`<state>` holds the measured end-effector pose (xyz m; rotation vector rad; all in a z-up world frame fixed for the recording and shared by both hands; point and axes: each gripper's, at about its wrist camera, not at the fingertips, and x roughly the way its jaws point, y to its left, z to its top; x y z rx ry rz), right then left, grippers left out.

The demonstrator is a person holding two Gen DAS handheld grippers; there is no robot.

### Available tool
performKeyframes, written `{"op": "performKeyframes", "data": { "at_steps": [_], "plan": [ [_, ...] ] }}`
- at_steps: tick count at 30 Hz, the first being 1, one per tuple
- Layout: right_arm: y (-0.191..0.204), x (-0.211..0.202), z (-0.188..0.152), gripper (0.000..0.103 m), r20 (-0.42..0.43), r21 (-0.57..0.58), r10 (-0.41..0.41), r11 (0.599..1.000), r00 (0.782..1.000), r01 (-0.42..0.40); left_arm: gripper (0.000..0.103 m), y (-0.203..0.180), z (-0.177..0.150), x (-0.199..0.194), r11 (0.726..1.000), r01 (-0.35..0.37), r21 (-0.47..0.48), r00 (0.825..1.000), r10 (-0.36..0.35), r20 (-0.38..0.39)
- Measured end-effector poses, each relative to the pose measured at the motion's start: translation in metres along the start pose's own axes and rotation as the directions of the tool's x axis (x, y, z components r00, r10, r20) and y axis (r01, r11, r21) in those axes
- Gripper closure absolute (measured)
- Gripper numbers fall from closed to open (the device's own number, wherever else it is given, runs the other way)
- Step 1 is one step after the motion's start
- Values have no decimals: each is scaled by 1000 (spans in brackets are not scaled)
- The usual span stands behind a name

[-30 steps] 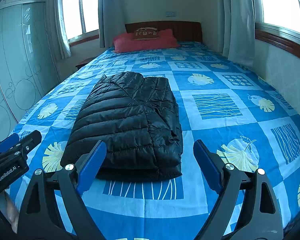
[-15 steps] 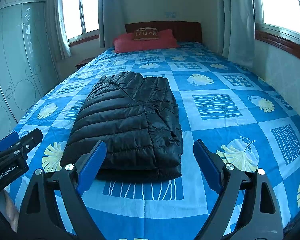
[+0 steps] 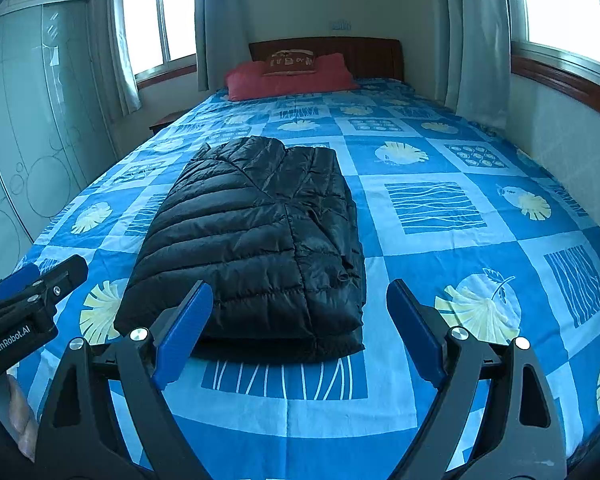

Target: Fold large clothes

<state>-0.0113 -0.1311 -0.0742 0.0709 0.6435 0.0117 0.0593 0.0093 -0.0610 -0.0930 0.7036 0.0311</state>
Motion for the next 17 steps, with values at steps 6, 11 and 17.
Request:
{"op": "performKeyframes", "data": {
  "at_steps": [6,11,17],
  "plan": [
    [-2,6,-1,15,-10,5,-2,1000,1000,2,15,2,2,7,1000,7,19,1000,-6,-17],
    [-5,10,-2,15,-16,7,-5,1000,1000,5,15,0,2,11,999,-23,33,1000,23,-1],
    [-17,19,-2,15,-27,29,-18,999,999,18,15,5,2,26,999,-38,31,999,39,-29]
  ]
}}
